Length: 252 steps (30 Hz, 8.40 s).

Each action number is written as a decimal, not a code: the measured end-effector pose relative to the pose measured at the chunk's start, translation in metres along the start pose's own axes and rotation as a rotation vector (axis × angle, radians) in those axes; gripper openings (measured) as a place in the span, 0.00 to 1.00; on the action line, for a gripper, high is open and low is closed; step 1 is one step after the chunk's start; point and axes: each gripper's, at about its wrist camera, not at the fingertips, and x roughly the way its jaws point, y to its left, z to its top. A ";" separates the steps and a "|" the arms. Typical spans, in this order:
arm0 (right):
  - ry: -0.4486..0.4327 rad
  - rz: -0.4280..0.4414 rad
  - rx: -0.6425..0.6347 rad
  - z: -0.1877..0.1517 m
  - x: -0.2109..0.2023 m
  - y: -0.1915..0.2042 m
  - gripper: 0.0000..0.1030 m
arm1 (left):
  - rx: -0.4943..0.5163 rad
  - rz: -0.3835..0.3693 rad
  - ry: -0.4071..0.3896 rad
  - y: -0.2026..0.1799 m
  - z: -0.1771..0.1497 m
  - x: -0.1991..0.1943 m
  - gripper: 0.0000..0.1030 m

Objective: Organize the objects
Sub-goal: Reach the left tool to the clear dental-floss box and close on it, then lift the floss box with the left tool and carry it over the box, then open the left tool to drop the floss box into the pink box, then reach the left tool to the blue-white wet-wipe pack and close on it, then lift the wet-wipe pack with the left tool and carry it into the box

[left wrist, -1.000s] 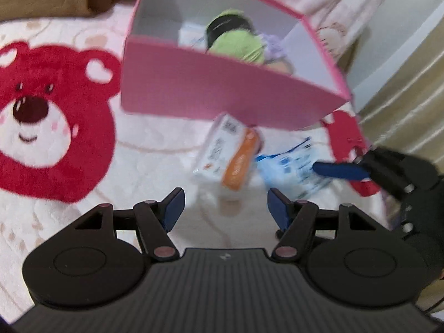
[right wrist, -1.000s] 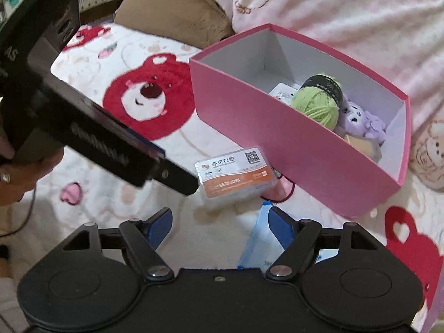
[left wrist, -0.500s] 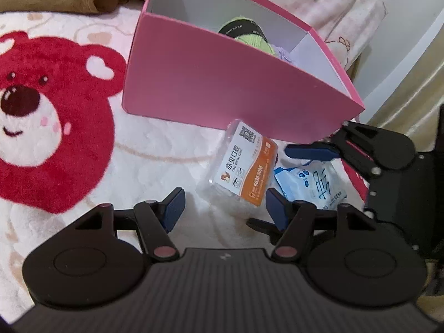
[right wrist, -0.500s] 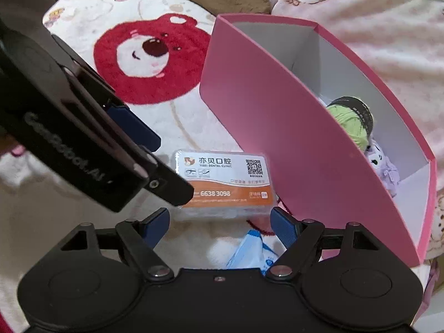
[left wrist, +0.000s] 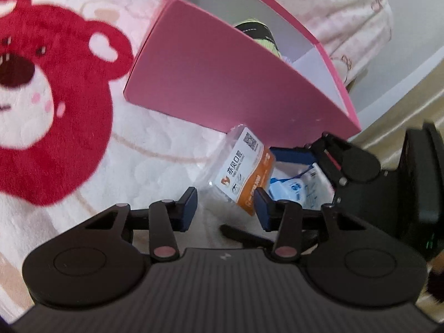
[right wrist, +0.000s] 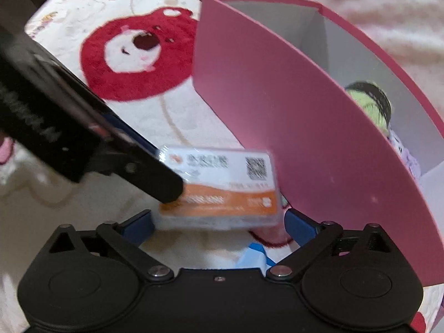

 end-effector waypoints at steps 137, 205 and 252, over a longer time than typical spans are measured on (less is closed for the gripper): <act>-0.254 0.049 0.460 -0.001 -0.204 -0.102 0.89 | 0.358 0.291 0.088 -0.183 0.116 -0.098 0.69; 0.164 0.126 0.711 -0.099 -0.055 -0.149 0.45 | 0.111 0.020 0.065 -0.084 -0.036 0.060 0.28; -0.138 -0.011 0.689 0.007 -0.207 -0.119 0.55 | 0.291 -0.030 -0.045 -0.180 0.074 -0.082 0.19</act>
